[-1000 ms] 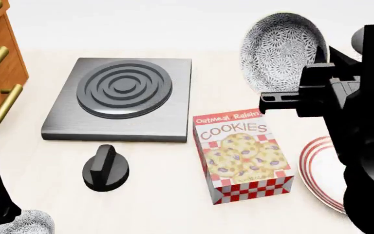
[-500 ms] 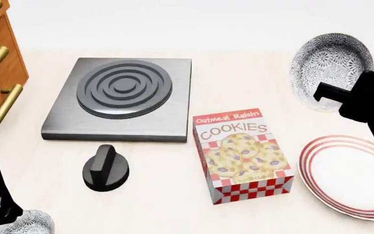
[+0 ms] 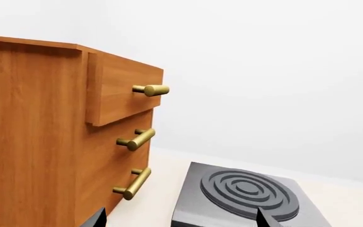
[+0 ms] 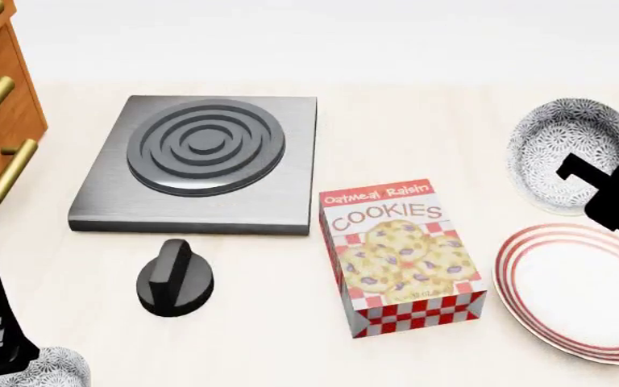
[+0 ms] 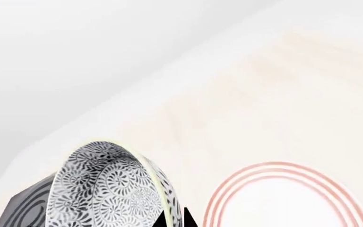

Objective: Pick the akita bowl from table center and place it on the plate.

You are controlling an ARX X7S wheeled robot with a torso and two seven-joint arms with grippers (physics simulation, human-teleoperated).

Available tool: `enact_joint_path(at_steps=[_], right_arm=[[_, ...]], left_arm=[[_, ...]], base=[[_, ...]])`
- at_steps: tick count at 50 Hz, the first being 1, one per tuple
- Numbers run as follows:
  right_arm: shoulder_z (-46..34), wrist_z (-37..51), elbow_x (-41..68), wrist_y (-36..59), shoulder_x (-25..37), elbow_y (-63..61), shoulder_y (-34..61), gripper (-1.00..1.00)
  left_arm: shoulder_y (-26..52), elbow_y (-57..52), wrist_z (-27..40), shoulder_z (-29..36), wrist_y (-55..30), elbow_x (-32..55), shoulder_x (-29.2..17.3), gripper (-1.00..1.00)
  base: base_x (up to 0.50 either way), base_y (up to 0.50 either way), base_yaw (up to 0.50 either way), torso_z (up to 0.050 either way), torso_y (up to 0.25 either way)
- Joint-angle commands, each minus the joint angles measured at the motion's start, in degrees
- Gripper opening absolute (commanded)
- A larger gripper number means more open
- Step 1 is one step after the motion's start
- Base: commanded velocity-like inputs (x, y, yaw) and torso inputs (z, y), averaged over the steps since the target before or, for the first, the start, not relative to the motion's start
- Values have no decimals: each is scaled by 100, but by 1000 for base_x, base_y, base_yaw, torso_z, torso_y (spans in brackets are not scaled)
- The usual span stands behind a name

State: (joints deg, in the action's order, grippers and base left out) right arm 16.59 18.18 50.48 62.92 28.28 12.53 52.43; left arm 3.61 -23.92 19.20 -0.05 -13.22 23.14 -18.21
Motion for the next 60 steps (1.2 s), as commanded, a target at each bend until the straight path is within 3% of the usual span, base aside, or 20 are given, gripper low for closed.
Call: enact_joint_path(at_steps=[1, 13, 17, 31, 41, 46, 53, 60], right_arm=[[180, 166, 119, 134, -5, 210, 23, -100], [339, 246, 260, 212, -21, 256, 54, -100], [972, 766, 711, 720, -44, 887, 595, -100], [1008, 1306, 531, 919, 118, 2050, 1376, -100], [870, 960, 369, 627, 137, 2580, 1348, -100], [756, 750, 232, 385, 154, 2871, 1384, -100], [834, 812, 255, 338, 186, 2779, 1306, -100], [874, 916, 281, 342, 204, 2585, 1266, -100]], left_arm=[[8, 9, 12, 13, 4, 17, -25, 100], [11, 24, 27, 35, 28, 24, -32, 100], [23, 126, -6, 66, 291, -95, 31, 100], [48, 287, -34, 44, 378, -43, 24, 100], [-40, 323, -10, 171, 655, -426, -9, 100], [-45, 241, 24, 53, 480, -135, -10, 100], [-97, 210, 28, 153, 703, -426, -47, 100], [-24, 183, 66, 86, 438, -150, -58, 100]], base=[[0, 0, 0, 0, 0], [0, 0, 0, 0, 0], [0, 0, 0, 0, 3], [0, 0, 0, 0, 0], [0, 0, 0, 0, -25], [0, 0, 0, 0, -153], [0, 0, 0, 0, -87], [0, 0, 0, 0, -104]])
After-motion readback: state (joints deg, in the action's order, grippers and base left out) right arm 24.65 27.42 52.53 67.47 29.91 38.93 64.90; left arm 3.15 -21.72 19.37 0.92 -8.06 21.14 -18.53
